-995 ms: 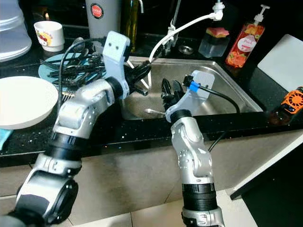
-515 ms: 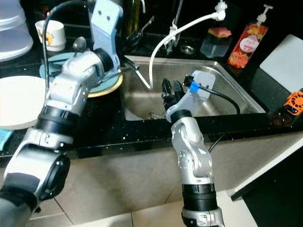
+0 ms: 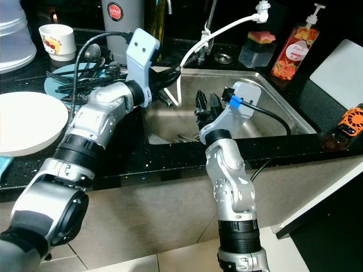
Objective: Kitchen organization
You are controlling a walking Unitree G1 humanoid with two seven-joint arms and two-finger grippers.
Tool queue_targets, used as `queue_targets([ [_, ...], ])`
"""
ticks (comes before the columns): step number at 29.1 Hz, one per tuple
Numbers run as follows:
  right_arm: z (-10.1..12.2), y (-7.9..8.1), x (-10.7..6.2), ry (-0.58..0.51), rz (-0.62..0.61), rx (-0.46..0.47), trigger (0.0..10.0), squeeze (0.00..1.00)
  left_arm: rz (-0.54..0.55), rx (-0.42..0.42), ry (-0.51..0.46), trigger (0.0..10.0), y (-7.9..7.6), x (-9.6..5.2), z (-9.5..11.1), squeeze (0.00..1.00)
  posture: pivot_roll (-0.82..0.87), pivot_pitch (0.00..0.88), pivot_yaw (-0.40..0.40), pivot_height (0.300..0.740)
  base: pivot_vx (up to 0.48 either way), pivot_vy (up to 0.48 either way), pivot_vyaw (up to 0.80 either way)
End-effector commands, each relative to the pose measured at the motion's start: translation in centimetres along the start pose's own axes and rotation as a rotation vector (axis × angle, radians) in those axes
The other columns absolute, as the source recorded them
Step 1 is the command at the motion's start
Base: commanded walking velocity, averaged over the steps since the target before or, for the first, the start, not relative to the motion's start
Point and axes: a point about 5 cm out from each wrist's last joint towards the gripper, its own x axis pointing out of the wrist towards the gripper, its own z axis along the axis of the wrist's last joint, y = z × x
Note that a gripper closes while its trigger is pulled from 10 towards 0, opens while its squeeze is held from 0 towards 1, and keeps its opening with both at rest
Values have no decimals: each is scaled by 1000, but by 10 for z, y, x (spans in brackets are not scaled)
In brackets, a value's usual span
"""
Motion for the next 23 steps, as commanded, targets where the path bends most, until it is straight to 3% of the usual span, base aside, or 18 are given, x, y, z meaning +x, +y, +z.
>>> queue_targets([
  [1,6,1,4,-35,-19,35,10000,0,-49,5,64,10000,-8,3,-10,0,230,18,-121,740,0,0,0],
  [6,9,-1,4,-48,-30,32,10000,0,-138,19,67,10000,-19,3,-14,47,232,18,-96,740,0,0,0],
  [12,7,-7,0,-55,-75,27,10000,0,-138,3,-4,10000,-23,3,-10,114,222,10,-46,740,0,0,0],
  [14,6,-12,-4,-54,-105,19,10000,0,-117,-20,-40,10000,-22,4,-7,247,215,5,-34,740,0,0,0],
  [15,5,-15,-5,-52,-119,13,10000,0,-110,-23,-50,10000,-22,3,-7,486,208,3,-26,740,0,0,0],
  [16,5,-19,-9,-53,-138,7,10000,0,-102,-27,-56,10000,-21,3,-7,486,208,3,-26,740,0,0,0],
  [17,6,-22,-11,-54,-149,1,10000,0,-99,-41,-60,10000,-20,3,-7,1000,198,0,-14,740,0,0,0],
  [23,7,-33,-20,-55,-192,-27,10000,0,-37,-80,-111,10000,-12,1,-2,1000,184,0,8,740,0,0,0],
])
